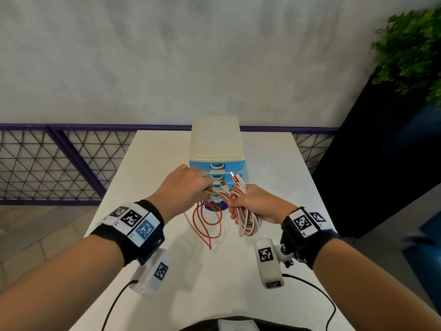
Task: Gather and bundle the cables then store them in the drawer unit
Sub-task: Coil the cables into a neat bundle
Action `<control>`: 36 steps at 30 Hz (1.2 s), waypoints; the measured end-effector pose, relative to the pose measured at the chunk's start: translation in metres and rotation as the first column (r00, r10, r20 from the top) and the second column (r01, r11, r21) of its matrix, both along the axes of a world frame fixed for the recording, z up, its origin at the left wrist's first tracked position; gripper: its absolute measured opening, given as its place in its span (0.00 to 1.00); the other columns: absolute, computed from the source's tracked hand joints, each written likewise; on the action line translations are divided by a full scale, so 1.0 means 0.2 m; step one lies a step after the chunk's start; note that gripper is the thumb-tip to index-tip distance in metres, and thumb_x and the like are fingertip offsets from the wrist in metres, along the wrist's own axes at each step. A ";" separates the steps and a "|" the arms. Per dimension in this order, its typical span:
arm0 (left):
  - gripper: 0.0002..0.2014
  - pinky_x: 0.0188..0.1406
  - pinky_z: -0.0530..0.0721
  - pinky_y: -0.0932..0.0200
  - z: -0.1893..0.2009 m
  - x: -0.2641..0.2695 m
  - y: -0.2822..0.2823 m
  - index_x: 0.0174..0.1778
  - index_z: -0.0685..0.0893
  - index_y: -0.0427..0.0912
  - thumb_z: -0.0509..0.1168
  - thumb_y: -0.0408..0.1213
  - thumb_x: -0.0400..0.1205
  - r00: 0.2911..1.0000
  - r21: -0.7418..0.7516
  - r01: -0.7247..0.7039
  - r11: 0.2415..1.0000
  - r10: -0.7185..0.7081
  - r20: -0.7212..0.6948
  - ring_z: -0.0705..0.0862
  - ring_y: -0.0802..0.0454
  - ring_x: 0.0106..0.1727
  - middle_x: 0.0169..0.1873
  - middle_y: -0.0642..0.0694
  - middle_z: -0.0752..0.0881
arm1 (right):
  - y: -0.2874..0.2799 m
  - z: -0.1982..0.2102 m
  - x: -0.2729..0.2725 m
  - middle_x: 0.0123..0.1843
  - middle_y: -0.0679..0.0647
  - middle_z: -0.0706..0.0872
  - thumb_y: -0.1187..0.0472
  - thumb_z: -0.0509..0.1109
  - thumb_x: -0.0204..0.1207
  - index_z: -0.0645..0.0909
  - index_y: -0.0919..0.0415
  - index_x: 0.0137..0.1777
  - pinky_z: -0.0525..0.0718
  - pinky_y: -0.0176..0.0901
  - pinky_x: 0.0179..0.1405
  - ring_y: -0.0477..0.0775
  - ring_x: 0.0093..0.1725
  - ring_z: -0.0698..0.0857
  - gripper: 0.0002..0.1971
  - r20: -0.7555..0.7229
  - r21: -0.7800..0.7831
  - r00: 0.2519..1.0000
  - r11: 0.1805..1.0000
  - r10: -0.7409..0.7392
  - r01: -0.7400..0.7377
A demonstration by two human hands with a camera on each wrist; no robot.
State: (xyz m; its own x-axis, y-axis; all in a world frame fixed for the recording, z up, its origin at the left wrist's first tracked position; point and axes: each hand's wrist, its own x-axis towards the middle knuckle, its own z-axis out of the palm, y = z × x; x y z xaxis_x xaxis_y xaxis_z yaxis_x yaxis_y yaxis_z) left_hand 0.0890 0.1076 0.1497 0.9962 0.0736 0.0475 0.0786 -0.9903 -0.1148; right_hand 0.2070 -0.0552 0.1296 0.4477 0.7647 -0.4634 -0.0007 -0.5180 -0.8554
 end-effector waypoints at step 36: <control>0.06 0.59 0.79 0.52 -0.12 -0.09 -0.08 0.59 0.68 0.45 0.50 0.39 0.88 0.917 -0.866 -0.398 0.303 0.116 -0.381 0.81 0.52 0.47 0.42 0.50 0.83 | 0.06 0.02 0.00 0.37 0.54 0.86 0.64 0.68 0.79 0.79 0.59 0.46 0.85 0.39 0.40 0.50 0.34 0.87 0.01 0.353 -0.014 0.936 1.000 -0.001 0.006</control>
